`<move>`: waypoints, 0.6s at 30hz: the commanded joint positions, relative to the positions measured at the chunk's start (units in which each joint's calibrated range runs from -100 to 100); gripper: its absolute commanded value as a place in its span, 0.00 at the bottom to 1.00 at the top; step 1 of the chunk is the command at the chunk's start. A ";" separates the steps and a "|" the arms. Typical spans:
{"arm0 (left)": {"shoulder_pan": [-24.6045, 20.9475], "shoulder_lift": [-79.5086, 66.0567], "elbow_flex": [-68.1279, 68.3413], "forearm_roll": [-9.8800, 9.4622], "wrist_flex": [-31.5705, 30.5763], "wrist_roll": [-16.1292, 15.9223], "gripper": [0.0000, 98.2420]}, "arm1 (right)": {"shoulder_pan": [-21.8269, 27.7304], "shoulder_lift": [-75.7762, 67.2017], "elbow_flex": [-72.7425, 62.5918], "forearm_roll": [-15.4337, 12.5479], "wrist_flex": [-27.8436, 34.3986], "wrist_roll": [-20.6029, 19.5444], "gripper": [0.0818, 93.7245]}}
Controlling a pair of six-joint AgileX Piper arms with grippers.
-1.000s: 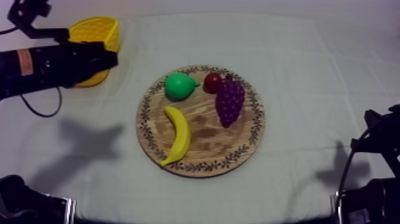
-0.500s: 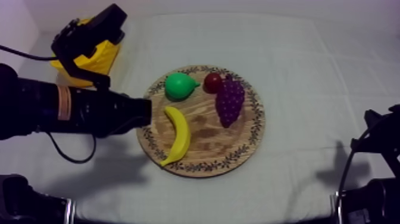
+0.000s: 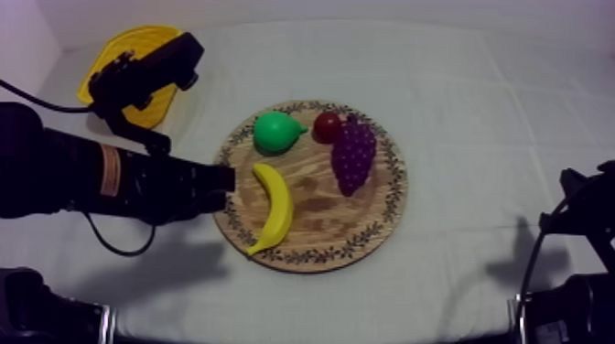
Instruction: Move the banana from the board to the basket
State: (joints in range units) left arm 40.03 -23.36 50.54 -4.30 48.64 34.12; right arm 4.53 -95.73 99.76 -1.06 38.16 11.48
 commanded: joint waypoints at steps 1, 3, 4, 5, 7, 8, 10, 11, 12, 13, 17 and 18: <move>-0.09 0.05 -0.27 -0.06 -0.02 0.36 0.05 | -0.01 -0.02 0.02 0.01 -0.17 0.02 0.00; -0.12 0.12 -0.52 -0.21 -0.03 0.83 0.05 | -0.01 -0.02 0.02 0.01 -0.17 0.02 0.00; -0.07 0.20 -0.59 -0.33 0.07 0.88 0.06 | -0.01 -0.02 0.02 0.01 -0.17 0.02 0.00; 0.00 0.31 -0.64 -0.49 0.50 1.07 0.06 | -0.01 -0.02 0.02 0.01 -0.17 0.02 0.00; 0.25 0.63 -0.67 -1.12 1.52 1.60 0.06 | -0.01 -0.02 0.02 0.01 -0.17 0.02 0.00; 0.33 0.76 -0.53 -1.40 1.85 1.82 0.07 | -0.01 -0.02 0.02 0.01 -0.17 0.02 0.00; 0.42 1.00 -0.09 -1.73 1.83 1.87 0.08 | -0.01 -0.02 0.02 0.01 -0.17 0.02 0.00; 0.35 1.10 0.21 -1.62 1.73 1.98 0.11 | -0.01 -0.02 0.02 0.01 -0.17 0.02 0.00; 0.08 1.18 0.56 -1.20 1.61 1.98 0.16 | -0.01 -0.02 0.02 0.01 -0.17 0.02 0.00; -0.24 1.23 0.87 -0.67 1.31 1.63 0.23 | -0.01 -0.02 0.02 0.01 -0.17 0.02 0.00; -0.59 1.44 1.50 -0.04 0.13 0.54 0.59 | -0.01 -0.02 0.02 0.01 -0.17 0.02 0.00; -0.60 1.49 1.59 0.03 0.00 0.42 0.62 | -0.01 -0.02 0.02 0.01 -0.17 0.02 0.00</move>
State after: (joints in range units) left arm 39.47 -21.93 52.11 -4.23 48.82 34.62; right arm 4.53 -95.73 99.76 -1.06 37.99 11.48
